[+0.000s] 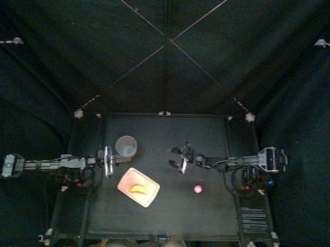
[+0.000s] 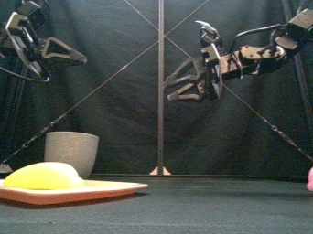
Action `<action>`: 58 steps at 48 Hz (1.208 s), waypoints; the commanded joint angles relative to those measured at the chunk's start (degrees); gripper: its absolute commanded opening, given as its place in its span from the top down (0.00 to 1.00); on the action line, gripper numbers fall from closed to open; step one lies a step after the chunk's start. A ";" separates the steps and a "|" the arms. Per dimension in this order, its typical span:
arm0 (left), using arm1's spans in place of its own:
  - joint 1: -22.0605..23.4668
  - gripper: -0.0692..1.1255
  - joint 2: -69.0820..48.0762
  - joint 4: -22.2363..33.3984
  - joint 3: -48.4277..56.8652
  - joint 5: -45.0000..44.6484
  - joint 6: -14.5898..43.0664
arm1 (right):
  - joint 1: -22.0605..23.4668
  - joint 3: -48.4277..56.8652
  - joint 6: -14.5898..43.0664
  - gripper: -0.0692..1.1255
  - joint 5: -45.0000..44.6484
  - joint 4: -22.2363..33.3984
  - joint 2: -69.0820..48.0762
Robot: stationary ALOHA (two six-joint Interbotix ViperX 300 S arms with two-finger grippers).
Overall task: Pick the banana then place it on the pink plate
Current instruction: Drop banana on the pink plate and return to neutral
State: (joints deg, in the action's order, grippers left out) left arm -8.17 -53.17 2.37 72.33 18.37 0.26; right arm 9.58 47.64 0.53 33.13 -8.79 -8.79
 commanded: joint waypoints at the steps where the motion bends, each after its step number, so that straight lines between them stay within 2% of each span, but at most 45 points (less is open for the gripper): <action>1: 0.35 0.95 0.18 0.00 -0.79 0.26 0.00 | 1.14 -0.79 0.00 0.18 1.41 1.93 -2.20; 19: 0.35 0.95 0.18 -2.29 -0.09 0.26 0.09 | 2.20 -2.02 0.09 0.18 2.72 5.89 -2.02; 58: 0.35 0.95 0.18 -2.46 -0.18 0.26 0.09 | 2.02 -2.72 0.09 0.18 2.72 5.89 0.00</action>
State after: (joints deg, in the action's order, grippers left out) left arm -7.91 -53.17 -0.18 73.04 18.37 0.26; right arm 11.51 45.70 0.62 35.33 -2.72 -7.82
